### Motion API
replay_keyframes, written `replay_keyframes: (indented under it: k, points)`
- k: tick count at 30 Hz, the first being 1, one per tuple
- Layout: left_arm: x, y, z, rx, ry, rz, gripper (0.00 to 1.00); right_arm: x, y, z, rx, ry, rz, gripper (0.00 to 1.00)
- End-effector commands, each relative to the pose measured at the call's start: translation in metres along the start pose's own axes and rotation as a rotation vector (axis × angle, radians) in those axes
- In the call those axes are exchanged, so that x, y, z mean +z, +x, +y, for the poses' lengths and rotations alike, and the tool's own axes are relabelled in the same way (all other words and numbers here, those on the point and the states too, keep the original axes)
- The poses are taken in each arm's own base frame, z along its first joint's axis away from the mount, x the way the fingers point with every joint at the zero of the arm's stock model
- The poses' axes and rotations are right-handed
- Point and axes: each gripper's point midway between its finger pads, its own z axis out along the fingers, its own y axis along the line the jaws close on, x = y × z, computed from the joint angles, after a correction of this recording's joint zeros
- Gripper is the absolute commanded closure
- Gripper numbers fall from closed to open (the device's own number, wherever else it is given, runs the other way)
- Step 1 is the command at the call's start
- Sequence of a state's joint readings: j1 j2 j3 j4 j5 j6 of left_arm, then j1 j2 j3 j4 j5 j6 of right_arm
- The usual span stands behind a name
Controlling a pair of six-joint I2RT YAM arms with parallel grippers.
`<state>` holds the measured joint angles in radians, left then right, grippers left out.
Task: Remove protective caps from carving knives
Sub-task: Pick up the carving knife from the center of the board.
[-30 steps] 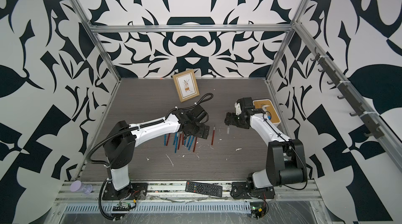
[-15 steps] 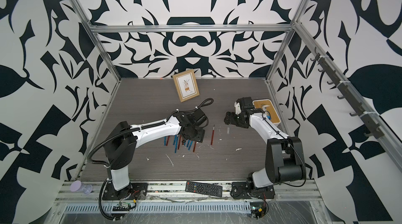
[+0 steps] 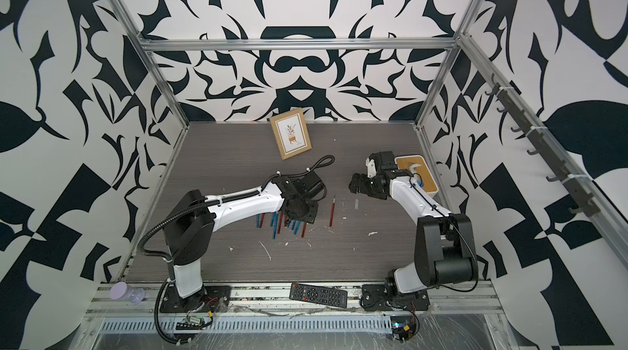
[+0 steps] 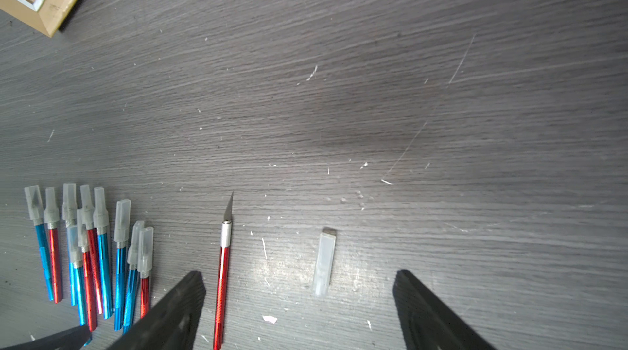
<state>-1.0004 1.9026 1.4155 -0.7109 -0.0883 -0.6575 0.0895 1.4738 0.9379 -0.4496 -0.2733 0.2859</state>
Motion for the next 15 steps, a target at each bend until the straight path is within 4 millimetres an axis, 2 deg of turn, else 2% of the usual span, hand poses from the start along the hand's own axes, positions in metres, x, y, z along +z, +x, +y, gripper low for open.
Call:
replay_keyframes:
  k: [1, 15]
  points:
    - [0.011, 0.017, 0.006, 0.003, -0.053, 0.072, 0.52, -0.001, -0.003, 0.007, -0.002, -0.030, -0.013, 0.10]
    - [0.027, 0.023, 0.012, -0.009, -0.102, 0.122, 0.59, 0.001, -0.004, 0.010, 0.003, -0.047, -0.014, 0.10]
